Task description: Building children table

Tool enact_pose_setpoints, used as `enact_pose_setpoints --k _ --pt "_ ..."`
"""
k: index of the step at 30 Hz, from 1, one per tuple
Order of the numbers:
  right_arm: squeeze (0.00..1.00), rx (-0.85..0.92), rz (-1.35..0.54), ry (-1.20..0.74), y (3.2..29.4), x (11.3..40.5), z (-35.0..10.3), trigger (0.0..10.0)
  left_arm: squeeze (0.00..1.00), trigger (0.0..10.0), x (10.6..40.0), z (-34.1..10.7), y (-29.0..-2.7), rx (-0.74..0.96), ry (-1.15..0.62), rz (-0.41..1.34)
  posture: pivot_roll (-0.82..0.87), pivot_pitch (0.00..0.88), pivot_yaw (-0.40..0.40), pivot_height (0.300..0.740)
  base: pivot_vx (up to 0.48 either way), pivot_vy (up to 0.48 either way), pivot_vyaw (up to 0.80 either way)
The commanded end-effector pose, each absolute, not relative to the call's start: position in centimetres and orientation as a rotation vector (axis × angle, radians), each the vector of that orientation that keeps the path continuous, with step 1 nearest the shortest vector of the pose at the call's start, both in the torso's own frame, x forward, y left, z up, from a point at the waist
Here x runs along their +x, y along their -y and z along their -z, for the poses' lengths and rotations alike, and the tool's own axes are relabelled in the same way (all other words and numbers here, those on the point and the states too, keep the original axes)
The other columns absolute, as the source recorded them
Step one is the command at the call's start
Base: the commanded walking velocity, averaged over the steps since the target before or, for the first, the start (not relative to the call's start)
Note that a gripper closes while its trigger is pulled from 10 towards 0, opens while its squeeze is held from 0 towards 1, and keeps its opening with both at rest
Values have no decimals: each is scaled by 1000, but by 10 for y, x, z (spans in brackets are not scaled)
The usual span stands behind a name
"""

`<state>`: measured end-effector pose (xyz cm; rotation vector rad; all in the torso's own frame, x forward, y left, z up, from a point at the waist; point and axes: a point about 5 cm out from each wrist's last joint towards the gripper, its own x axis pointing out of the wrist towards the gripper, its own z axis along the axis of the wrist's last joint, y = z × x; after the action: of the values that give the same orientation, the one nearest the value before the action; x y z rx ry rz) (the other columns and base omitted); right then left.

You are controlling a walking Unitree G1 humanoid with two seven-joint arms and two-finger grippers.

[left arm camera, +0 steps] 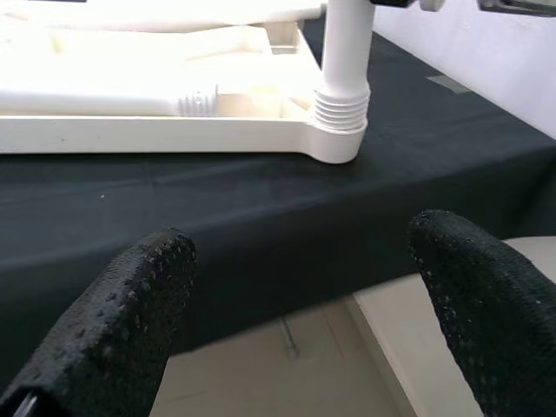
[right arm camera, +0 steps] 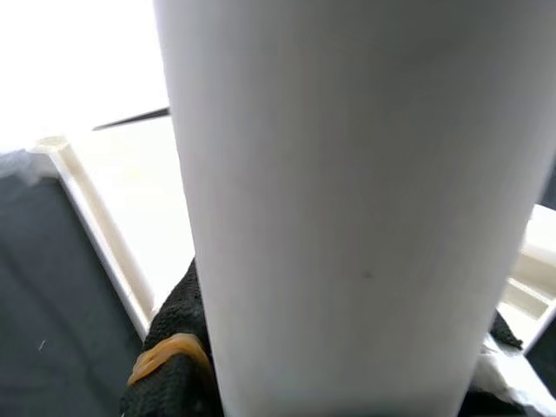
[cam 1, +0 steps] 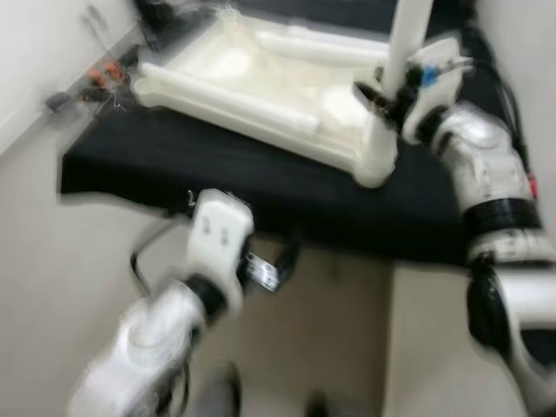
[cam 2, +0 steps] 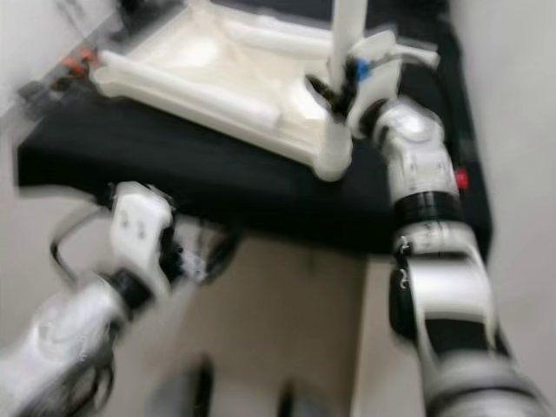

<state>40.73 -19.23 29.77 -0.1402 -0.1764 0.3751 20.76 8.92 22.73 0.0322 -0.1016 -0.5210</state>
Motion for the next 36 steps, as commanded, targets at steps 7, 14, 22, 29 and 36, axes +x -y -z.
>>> enact_pose_setpoints --k 7,14,22,29,36 --pt "0 -25 -148 -110 204 415 -239 10000 0 10000 204 -224 -88 35 87 527 103 279 0 740 0 0 0" --pt "0 -5 -95 -74 202 417 -243 10000 0 10000 205 -225 -89 37 87 520 106 279 -2 740 0 0 0" --pt "0 -11 11 -16 205 417 -248 10000 0 10000 206 -226 -89 40 91 519 106 280 1 740 0 0 0" --pt "0 17 -16 15 192 414 -242 10000 0 10000 207 -226 -92 49 93 512 109 281 2 740 0 0 0" --pt "0 0 17 42 181 411 -239 10000 0 10000 207 -226 -92 50 94 508 108 281 -1 740 0 0 0"
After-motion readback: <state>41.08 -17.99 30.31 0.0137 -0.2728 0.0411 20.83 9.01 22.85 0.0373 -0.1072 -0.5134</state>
